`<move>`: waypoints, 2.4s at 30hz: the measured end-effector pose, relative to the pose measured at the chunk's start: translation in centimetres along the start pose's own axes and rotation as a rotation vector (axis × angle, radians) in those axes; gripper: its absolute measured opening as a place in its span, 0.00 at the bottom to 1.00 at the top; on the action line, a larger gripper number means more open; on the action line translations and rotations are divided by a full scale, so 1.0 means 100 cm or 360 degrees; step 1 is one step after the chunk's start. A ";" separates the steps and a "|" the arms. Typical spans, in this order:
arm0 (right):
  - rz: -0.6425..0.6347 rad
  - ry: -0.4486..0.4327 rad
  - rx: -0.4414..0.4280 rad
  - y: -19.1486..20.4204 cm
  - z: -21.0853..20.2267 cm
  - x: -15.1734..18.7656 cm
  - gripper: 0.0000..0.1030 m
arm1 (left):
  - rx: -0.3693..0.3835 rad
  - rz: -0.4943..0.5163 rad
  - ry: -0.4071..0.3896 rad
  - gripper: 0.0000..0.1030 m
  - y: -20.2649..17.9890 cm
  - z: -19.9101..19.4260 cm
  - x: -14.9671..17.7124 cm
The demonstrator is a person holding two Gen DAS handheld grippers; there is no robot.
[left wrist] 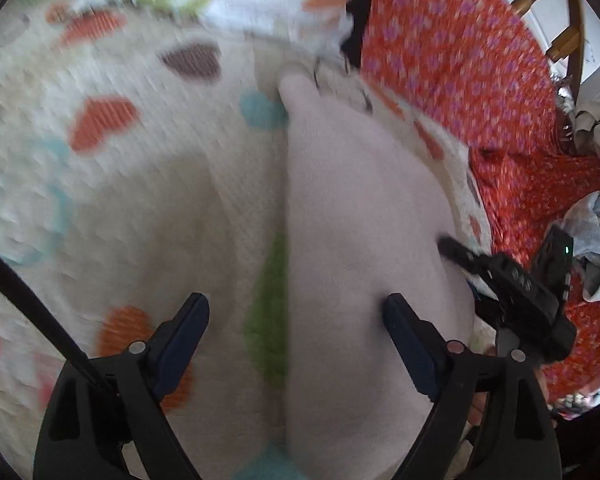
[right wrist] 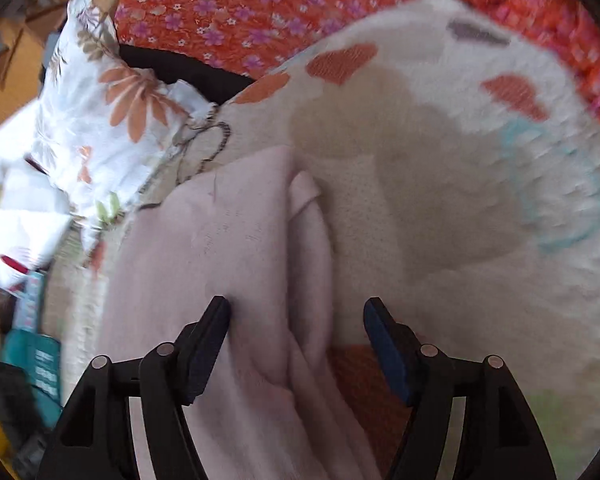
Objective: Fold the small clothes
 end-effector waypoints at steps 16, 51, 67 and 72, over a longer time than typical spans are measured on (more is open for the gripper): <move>-0.0075 -0.0287 0.0136 -0.007 -0.077 -0.015 0.19 | -0.0266 0.0347 -0.0069 0.50 -0.032 -0.014 0.025; -0.0232 -0.0192 0.0534 -0.024 -0.112 0.112 0.47 | -0.0386 0.0361 -0.0556 0.76 -0.016 -0.113 0.041; -0.0629 -0.0724 0.0729 0.055 -0.226 0.119 0.92 | -0.0507 0.0337 -0.0890 1.00 -0.008 -0.183 0.039; -0.0526 -0.0411 0.0577 0.043 -0.203 0.127 0.92 | -0.0512 0.0371 -0.0865 1.00 -0.008 -0.180 0.044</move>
Point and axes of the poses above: each gripper's, at about its wrist camera, not at the fingertips, and z roughly the way its jaws point, y to its left, x to its underside, the point moved 6 cm from there along z, roughly the way its jaws point
